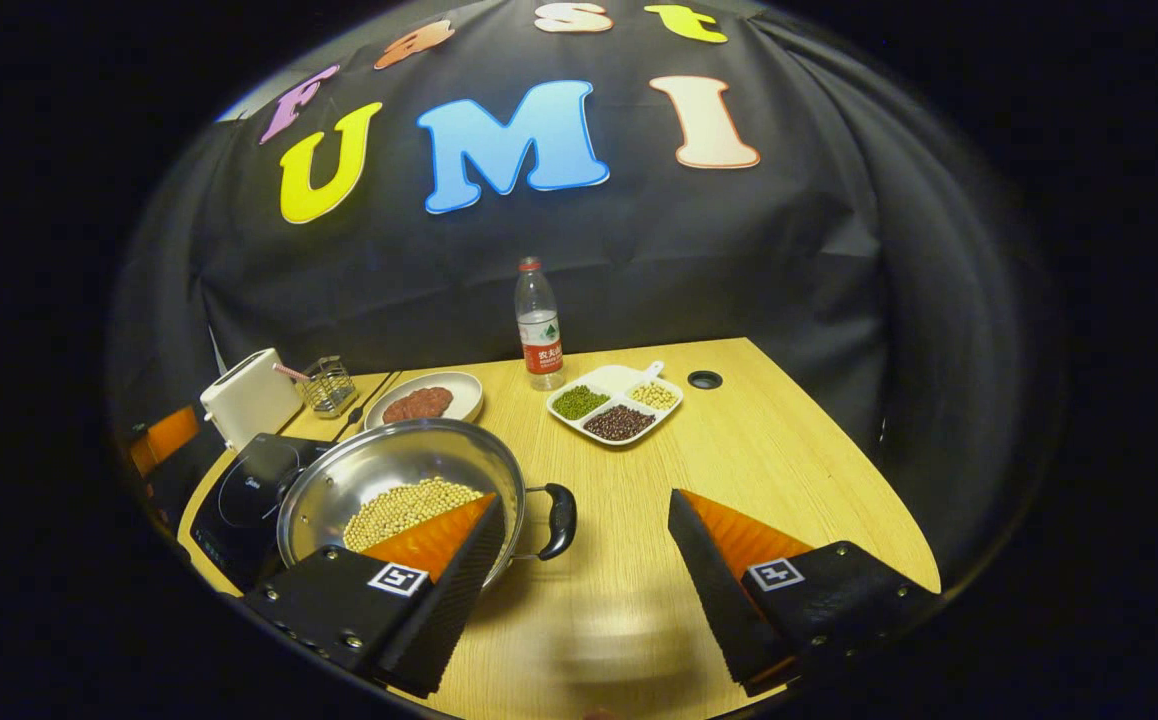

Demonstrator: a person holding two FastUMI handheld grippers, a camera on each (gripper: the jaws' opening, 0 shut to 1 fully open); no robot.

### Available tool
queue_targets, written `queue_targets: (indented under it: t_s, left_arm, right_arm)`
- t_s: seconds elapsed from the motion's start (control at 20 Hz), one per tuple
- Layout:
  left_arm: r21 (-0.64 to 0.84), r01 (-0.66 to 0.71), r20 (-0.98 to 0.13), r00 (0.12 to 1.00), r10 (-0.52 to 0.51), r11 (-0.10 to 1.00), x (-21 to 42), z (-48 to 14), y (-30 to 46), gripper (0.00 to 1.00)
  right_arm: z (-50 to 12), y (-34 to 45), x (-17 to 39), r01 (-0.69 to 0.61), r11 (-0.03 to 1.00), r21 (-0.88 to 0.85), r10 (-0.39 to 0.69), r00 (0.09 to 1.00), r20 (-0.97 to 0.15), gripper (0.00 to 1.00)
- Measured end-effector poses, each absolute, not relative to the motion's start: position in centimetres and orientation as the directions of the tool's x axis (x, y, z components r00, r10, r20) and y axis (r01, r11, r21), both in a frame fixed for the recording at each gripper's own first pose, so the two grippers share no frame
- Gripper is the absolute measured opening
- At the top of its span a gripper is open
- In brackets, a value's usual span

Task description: First push the handle of the pot to place it horizontally, then grasp the pot with both hands and set it on the induction cooktop.

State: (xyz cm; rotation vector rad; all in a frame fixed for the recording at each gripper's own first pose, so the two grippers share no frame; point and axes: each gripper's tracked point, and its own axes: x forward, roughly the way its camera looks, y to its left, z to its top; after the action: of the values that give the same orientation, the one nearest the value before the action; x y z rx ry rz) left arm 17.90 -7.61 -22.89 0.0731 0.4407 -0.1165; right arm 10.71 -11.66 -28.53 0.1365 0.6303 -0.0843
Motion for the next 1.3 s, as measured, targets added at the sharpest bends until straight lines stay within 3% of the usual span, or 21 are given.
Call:
queue_targets:
  t_s: [0.15, 0.35, 0.7, 0.75, 0.8, 0.85, 0.95, 1.0, 1.05, 1.25, 1.3]
  left_arm:
    - [0.026, 0.18, -0.484, 0.863, -0.145, 0.983, 18.5, -25.5, -9.1, 0.94]
    - [0.008, 0.212, -0.55, 0.817, -0.173, 0.977, 19.6, -28.9, -10.4, 0.97]
    - [0.007, 0.224, -0.657, 0.736, -0.164, 0.975, 21.4, -35.2, -10.8, 1.0]
    - [0.006, 0.225, -0.674, 0.72, -0.162, 0.974, 21.6, -36.2, -10.8, 0.97]
    - [0.006, 0.227, -0.689, 0.706, -0.161, 0.974, 21.9, -36.9, -10.9, 0.98]
    - [0.008, 0.228, -0.7, 0.696, -0.157, 0.974, 21.9, -37.6, -10.8, 0.98]
    - [0.016, 0.228, -0.718, 0.681, -0.148, 0.973, 22.0, -38.7, -10.7, 1.0]
    - [0.027, 0.234, -0.711, 0.688, -0.146, 0.972, 22.4, -38.6, -10.8, 0.95]
    - [0.032, 0.238, -0.711, 0.688, -0.145, 0.971, 22.5, -38.7, -11.0, 1.0]
    - [0.064, 0.238, -0.717, 0.686, -0.121, 0.969, 22.6, -38.8, -10.9, 0.98]
    - [0.067, 0.236, -0.715, 0.689, -0.118, 0.969, 22.6, -38.8, -10.9, 0.86]
  right_arm:
    - [-29.0, -11.7, 10.8, 0.126, 0.988, 0.093, -0.045, 0.798, -0.602, 1.0]
    - [-29.7, -10.9, 11.1, 0.108, 0.991, 0.078, -0.039, 0.794, -0.606, 1.0]
    - [-32.4, -9.4, 12.7, 0.108, 0.99, 0.089, -0.026, 0.768, -0.64, 1.0]
    - [-32.8, -9.2, 13.0, 0.109, 0.99, 0.091, -0.025, 0.761, -0.648, 1.0]
    - [-33.4, -9.0, 13.5, 0.112, 0.989, 0.093, -0.024, 0.756, -0.654, 0.95]
    - [-33.9, -8.9, 13.9, 0.115, 0.989, 0.095, -0.024, 0.752, -0.659, 1.0]
    - [-34.6, -8.8, 14.3, 0.12, 0.988, 0.095, -0.025, 0.742, -0.67, 1.0]
    - [-35.0, -8.8, 14.4, 0.122, 0.988, 0.095, -0.026, 0.736, -0.676, 1.0]
    - [-35.3, -8.7, 14.6, 0.123, 0.988, 0.096, -0.026, 0.733, -0.68, 1.0]
    - [-36.5, -8.2, 15.3, 0.121, 0.988, 0.092, -0.023, 0.715, -0.698, 1.0]
    - [-36.9, -8.0, 15.4, 0.119, 0.989, 0.089, -0.022, 0.709, -0.705, 1.0]
